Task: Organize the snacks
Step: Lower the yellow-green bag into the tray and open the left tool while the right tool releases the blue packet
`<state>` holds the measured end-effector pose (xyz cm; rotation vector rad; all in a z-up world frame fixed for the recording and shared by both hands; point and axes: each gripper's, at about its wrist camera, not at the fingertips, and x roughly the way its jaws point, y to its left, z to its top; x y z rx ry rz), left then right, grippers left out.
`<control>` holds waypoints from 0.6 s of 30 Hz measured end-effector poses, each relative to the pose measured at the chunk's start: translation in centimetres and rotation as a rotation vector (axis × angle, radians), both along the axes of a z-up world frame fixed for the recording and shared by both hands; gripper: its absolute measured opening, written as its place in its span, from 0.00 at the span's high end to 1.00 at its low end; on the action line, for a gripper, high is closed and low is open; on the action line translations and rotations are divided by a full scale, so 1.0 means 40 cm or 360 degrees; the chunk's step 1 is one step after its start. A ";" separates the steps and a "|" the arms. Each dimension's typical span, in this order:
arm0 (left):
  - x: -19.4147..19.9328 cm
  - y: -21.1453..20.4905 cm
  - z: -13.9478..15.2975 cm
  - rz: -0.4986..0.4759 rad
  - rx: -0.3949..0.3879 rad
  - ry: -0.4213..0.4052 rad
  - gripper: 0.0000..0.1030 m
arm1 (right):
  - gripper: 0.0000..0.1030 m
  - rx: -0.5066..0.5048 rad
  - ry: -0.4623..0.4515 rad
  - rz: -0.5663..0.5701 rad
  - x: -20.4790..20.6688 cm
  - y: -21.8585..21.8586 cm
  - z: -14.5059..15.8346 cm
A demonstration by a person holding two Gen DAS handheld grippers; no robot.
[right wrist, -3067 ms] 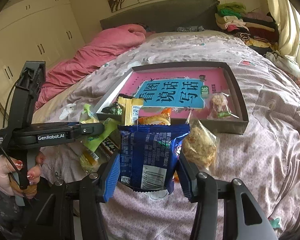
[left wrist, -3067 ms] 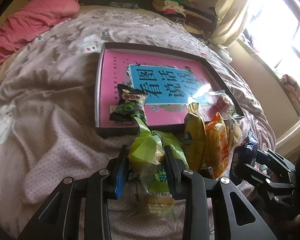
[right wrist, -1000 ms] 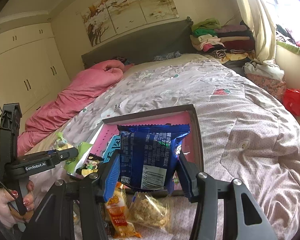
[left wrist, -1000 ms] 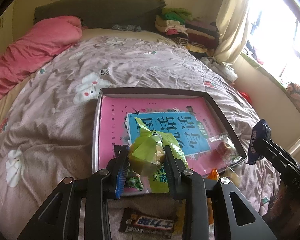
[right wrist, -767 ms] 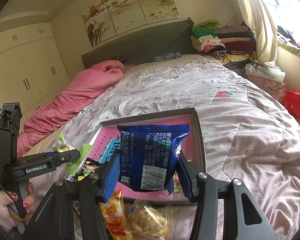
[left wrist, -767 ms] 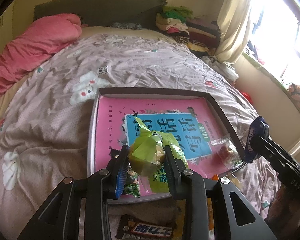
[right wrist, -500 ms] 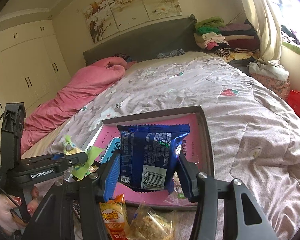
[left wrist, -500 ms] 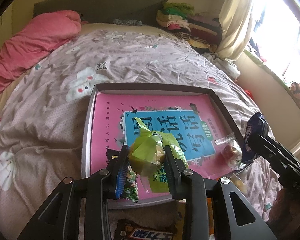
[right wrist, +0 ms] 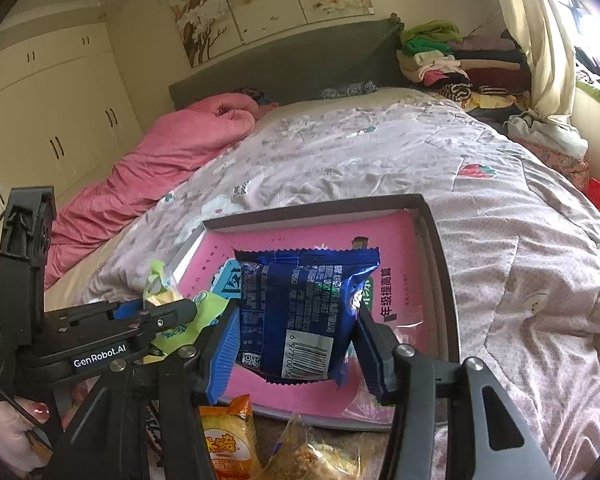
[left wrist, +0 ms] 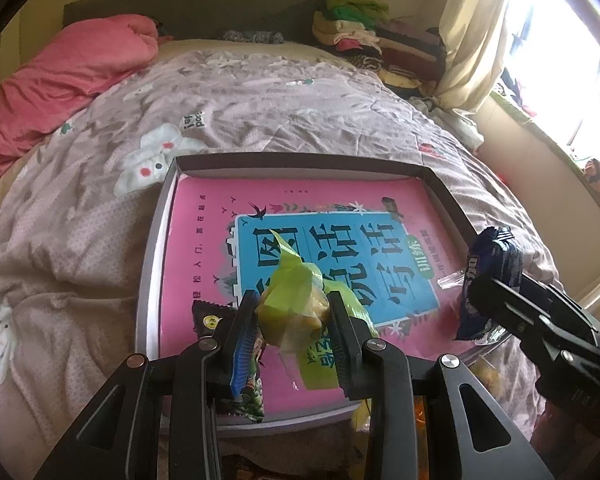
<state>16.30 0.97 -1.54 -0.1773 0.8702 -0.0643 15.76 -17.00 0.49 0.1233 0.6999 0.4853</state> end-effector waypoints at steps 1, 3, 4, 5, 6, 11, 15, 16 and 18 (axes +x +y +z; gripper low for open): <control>0.002 -0.001 -0.002 -0.0003 -0.0003 0.0002 0.66 | 0.49 -0.0005 0.0004 0.0001 0.003 0.004 -0.003; 0.003 -0.004 -0.006 -0.0008 -0.0002 0.0004 0.66 | 0.49 -0.0015 0.0011 0.0004 0.005 0.008 -0.009; 0.004 -0.007 -0.009 -0.0013 -0.0003 0.0010 0.66 | 0.49 -0.0021 0.0014 0.0006 0.006 0.011 -0.012; 0.005 -0.007 -0.012 -0.0014 -0.0005 0.0013 0.66 | 0.49 -0.0028 0.0017 0.0006 0.007 0.014 -0.014; 0.007 -0.008 -0.016 -0.0014 -0.0008 0.0019 0.66 | 0.49 -0.0032 0.0019 0.0006 0.009 0.016 -0.017; 0.011 -0.017 -0.027 -0.0029 -0.0012 0.0043 0.66 | 0.49 -0.0054 0.0036 0.0018 0.020 0.030 -0.027; 0.015 -0.021 -0.033 -0.0038 -0.0016 0.0051 0.66 | 0.49 -0.0083 0.0076 0.0045 0.029 0.046 -0.044; 0.016 -0.023 -0.035 -0.0039 -0.0015 0.0054 0.66 | 0.49 -0.0094 0.0085 0.0052 0.031 0.050 -0.048; 0.016 -0.024 -0.037 -0.0041 -0.0017 0.0058 0.66 | 0.49 -0.0110 0.0096 0.0063 0.031 0.055 -0.054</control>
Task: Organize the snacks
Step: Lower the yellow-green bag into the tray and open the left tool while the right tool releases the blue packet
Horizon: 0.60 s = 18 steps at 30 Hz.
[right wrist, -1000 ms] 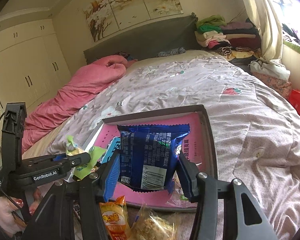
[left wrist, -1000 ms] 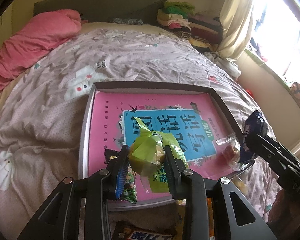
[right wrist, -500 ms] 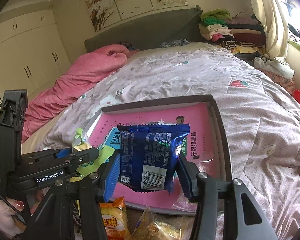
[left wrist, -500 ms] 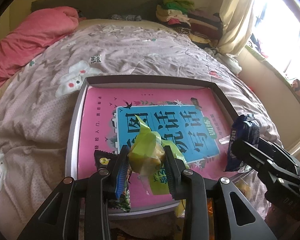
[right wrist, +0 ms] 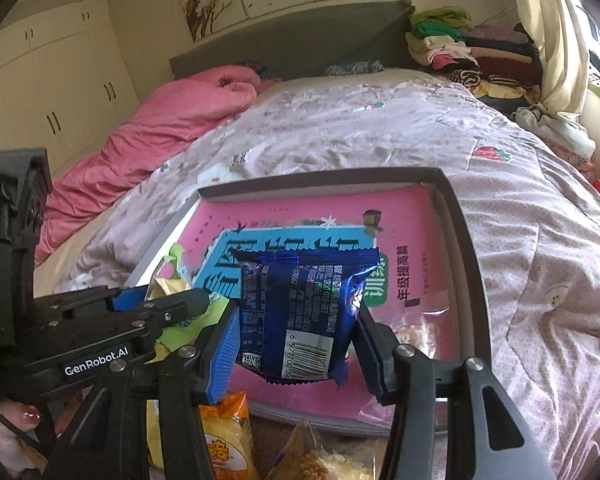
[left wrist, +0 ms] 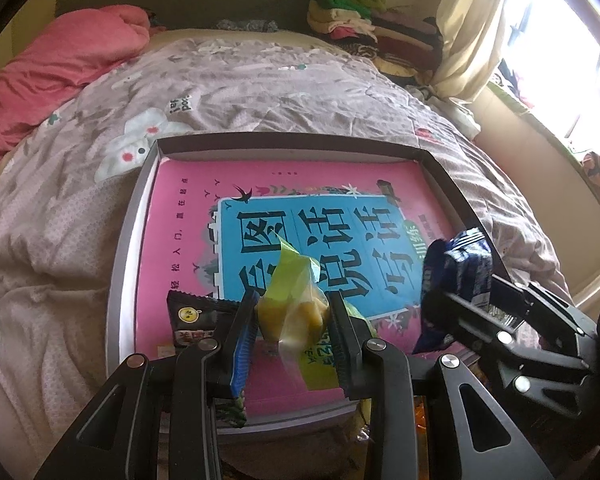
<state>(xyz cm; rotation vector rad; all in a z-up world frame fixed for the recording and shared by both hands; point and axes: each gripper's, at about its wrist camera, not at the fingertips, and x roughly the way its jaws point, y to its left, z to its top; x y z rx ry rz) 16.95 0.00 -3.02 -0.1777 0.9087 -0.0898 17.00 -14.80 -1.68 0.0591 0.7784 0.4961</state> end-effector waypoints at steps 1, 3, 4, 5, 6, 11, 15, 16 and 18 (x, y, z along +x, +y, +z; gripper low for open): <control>0.000 -0.001 -0.001 -0.0001 -0.0004 0.0002 0.66 | 0.49 -0.0008 0.0006 0.0008 0.000 0.002 -0.003; 0.000 -0.002 -0.001 -0.0007 -0.0006 0.0005 0.66 | 0.49 -0.0030 0.0014 0.0028 -0.001 0.011 -0.010; 0.000 -0.004 -0.001 -0.0010 -0.0005 0.0003 0.66 | 0.49 -0.0044 0.0013 0.0037 -0.003 0.016 -0.013; -0.001 -0.005 -0.002 -0.0013 -0.0005 0.0004 0.66 | 0.49 -0.0053 0.0013 0.0042 -0.004 0.019 -0.015; -0.001 -0.005 -0.003 -0.0015 -0.0007 0.0006 0.66 | 0.49 -0.0060 0.0018 0.0054 -0.006 0.022 -0.018; -0.002 -0.004 -0.011 -0.0026 -0.0022 0.0029 0.66 | 0.49 -0.0079 0.0046 0.0075 -0.009 0.029 -0.027; -0.002 -0.002 -0.012 -0.0040 -0.0045 0.0050 0.66 | 0.49 -0.0102 0.0078 0.0075 -0.009 0.028 -0.033; -0.003 -0.001 -0.012 -0.0045 -0.0055 0.0052 0.66 | 0.49 -0.0109 0.0087 0.0076 -0.008 0.028 -0.035; -0.003 -0.002 -0.012 -0.0054 -0.0063 0.0058 0.66 | 0.49 -0.0113 0.0093 0.0069 -0.009 0.026 -0.037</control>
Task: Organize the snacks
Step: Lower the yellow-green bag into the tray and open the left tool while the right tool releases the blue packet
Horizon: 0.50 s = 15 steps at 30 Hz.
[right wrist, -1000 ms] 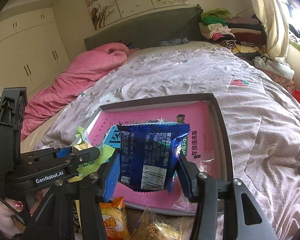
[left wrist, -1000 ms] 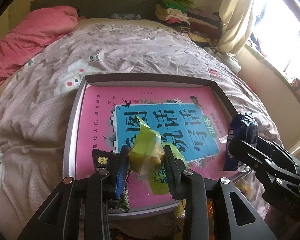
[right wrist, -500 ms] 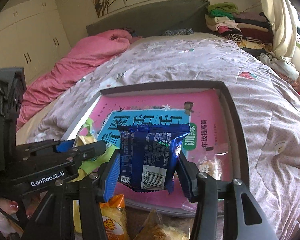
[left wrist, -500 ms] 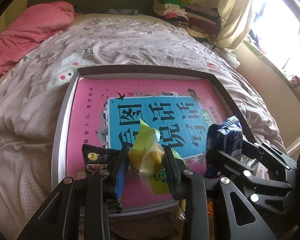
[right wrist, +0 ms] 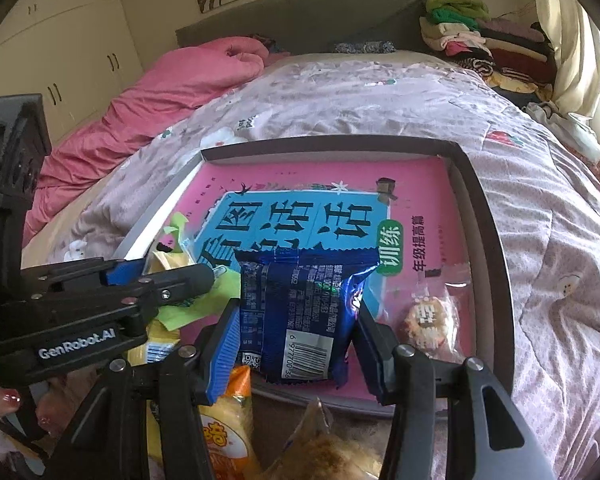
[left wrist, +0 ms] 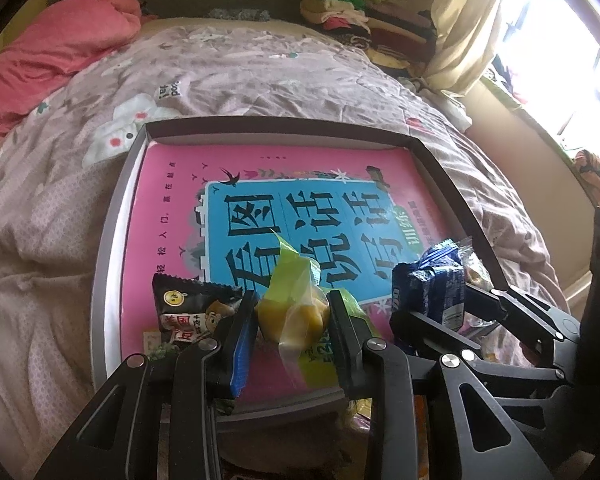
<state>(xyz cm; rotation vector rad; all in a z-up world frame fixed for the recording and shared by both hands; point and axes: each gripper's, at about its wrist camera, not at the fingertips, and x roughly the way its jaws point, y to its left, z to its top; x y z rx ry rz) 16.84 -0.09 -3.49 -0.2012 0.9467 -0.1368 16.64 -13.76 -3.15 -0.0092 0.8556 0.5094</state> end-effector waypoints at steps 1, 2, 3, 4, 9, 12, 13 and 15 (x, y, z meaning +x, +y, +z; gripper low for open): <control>0.000 0.000 0.000 -0.0001 0.0000 0.0001 0.66 | 0.49 0.0002 0.0006 0.0001 0.000 -0.001 -0.001; 0.001 0.000 -0.002 -0.0006 -0.0006 0.0007 0.66 | 0.49 0.0002 0.0008 -0.0002 -0.001 -0.003 -0.001; 0.002 0.000 -0.003 -0.0012 -0.0014 0.0015 0.66 | 0.48 0.0002 0.0010 -0.0003 -0.001 -0.004 -0.001; 0.000 0.001 -0.003 -0.0011 -0.0017 0.0014 0.66 | 0.48 0.0002 0.0013 0.0003 -0.001 -0.002 -0.001; 0.001 0.001 -0.005 -0.0022 -0.0039 0.0035 0.66 | 0.48 0.0006 0.0036 -0.0011 0.003 -0.011 -0.006; -0.001 -0.001 -0.002 -0.0034 -0.0043 0.0034 0.66 | 0.48 0.0005 0.0035 -0.0018 0.004 -0.011 -0.004; 0.000 -0.001 -0.002 -0.0039 -0.0046 0.0033 0.66 | 0.48 0.0009 0.0038 -0.0019 0.004 -0.012 -0.005; -0.001 -0.002 -0.002 -0.0042 -0.0048 0.0032 0.66 | 0.48 0.0017 0.0045 -0.0026 0.004 -0.013 -0.005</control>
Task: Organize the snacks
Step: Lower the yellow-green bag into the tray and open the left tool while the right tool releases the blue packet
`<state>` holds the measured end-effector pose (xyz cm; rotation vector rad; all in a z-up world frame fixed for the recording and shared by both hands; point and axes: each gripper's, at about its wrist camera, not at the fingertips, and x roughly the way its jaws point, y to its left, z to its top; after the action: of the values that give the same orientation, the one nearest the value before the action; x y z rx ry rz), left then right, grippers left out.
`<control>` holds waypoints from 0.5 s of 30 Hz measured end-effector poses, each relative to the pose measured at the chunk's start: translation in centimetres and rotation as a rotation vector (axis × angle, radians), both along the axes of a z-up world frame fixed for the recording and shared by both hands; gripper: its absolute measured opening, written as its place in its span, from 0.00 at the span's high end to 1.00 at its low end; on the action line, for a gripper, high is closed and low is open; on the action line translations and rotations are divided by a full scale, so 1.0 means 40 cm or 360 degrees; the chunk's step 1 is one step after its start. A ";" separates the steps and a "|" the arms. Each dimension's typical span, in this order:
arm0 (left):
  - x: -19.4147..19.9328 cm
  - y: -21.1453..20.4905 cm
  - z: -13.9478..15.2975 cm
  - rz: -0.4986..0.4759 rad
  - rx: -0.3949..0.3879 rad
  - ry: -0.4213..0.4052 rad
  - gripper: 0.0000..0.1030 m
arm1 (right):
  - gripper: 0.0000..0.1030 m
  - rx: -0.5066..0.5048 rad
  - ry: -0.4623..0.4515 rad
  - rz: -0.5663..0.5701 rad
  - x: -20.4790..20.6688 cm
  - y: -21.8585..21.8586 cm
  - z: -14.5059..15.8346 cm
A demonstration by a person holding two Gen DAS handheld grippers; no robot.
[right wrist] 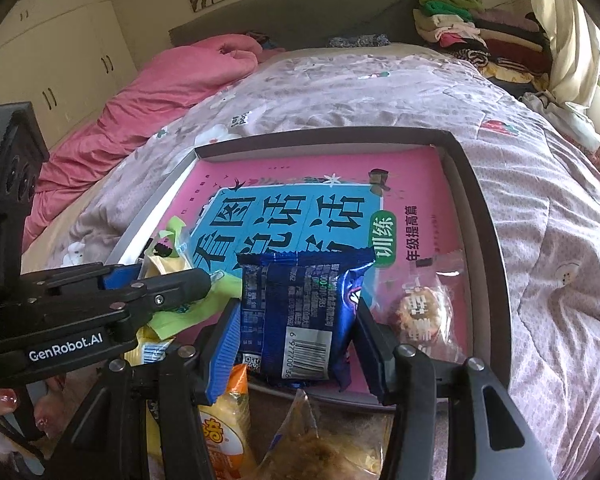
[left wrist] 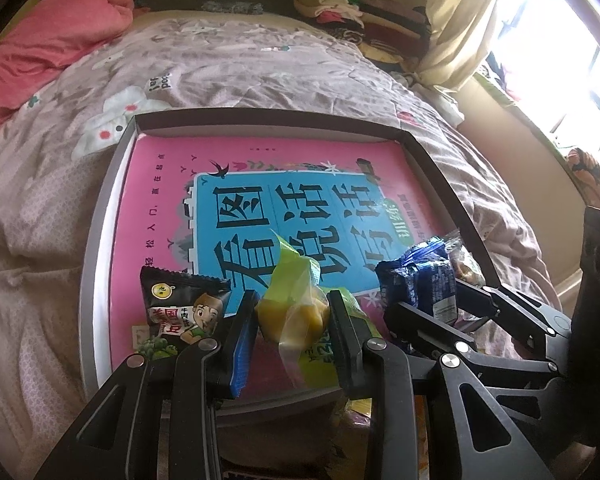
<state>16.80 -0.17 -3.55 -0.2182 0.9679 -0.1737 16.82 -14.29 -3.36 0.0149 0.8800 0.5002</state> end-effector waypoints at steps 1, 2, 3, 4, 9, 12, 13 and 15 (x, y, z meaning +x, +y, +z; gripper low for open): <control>0.001 0.000 -0.001 -0.0003 -0.0002 0.0002 0.66 | 0.48 0.0001 0.0001 -0.0001 0.000 0.000 -0.001; 0.001 0.001 -0.001 -0.0002 -0.0003 0.0003 0.66 | 0.48 0.0001 0.0001 -0.0002 0.000 -0.001 -0.001; 0.001 0.002 -0.002 0.0000 -0.0008 0.0006 0.66 | 0.48 0.0001 0.0002 -0.0002 0.000 -0.002 -0.001; 0.002 0.001 -0.004 0.0001 -0.0012 0.0010 0.66 | 0.48 0.0001 0.0003 -0.0002 0.000 -0.003 -0.001; 0.005 0.008 -0.005 0.0013 -0.0025 0.0007 0.60 | 0.48 0.0008 0.0003 -0.0009 0.000 -0.004 -0.001; 0.005 0.011 -0.005 0.0018 -0.0022 0.0006 0.60 | 0.48 0.0015 0.0003 -0.0010 0.000 -0.005 0.001; 0.005 0.011 -0.005 0.0018 -0.0026 0.0007 0.60 | 0.48 0.0017 0.0003 -0.0011 0.000 -0.006 0.001; 0.005 0.013 -0.005 0.0020 -0.0025 0.0007 0.60 | 0.48 0.0016 0.0003 -0.0010 0.000 -0.006 0.001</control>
<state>16.99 0.34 -3.73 -0.2394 0.9698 -0.1693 16.83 -14.53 -3.34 0.0274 0.8792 0.4988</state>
